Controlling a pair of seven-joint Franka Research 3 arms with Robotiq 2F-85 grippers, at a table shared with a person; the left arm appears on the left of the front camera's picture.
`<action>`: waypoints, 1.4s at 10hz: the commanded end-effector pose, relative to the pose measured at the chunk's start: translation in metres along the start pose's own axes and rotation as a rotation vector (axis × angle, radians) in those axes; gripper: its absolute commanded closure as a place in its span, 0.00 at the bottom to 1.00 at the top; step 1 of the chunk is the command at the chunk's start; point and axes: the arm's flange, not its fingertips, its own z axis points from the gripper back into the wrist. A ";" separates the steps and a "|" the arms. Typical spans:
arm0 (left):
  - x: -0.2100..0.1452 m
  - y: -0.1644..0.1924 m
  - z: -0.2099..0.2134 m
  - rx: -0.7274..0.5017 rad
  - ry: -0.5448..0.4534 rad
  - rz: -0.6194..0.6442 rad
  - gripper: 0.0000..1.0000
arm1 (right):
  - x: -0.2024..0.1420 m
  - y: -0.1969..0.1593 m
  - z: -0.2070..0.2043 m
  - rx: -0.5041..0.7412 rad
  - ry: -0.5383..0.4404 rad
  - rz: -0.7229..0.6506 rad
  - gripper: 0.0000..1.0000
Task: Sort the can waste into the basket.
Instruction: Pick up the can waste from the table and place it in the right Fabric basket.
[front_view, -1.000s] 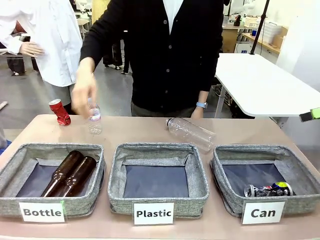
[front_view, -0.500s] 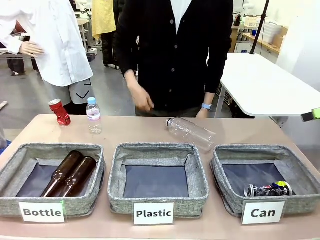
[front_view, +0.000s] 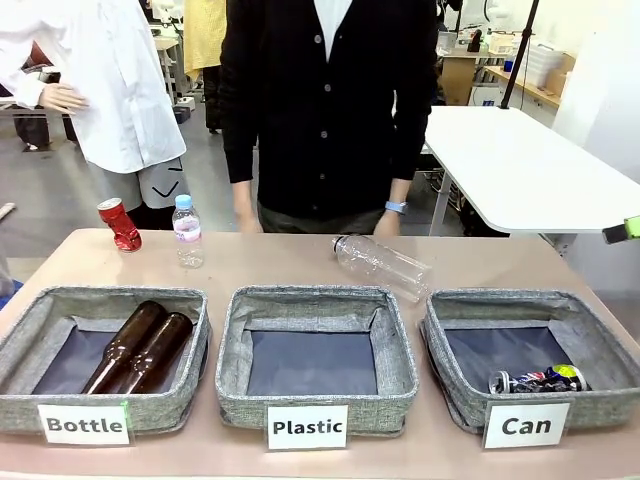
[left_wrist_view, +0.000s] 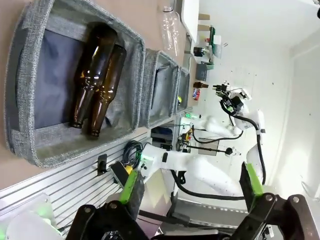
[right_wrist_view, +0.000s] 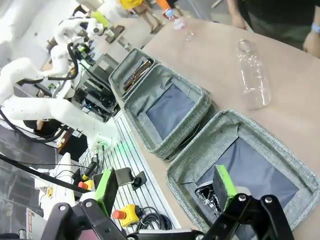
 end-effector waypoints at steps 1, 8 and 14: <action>-0.002 -0.003 0.004 -0.029 0.014 0.005 0.00 | -0.001 -0.001 0.003 -0.013 0.009 0.018 0.00; -0.002 -0.003 0.004 -0.029 0.014 0.005 0.00 | -0.001 -0.001 0.003 -0.013 0.009 0.018 0.00; 0.148 -0.012 -0.046 0.324 0.038 -0.580 0.00 | -0.001 -0.001 0.003 -0.013 0.009 0.018 0.00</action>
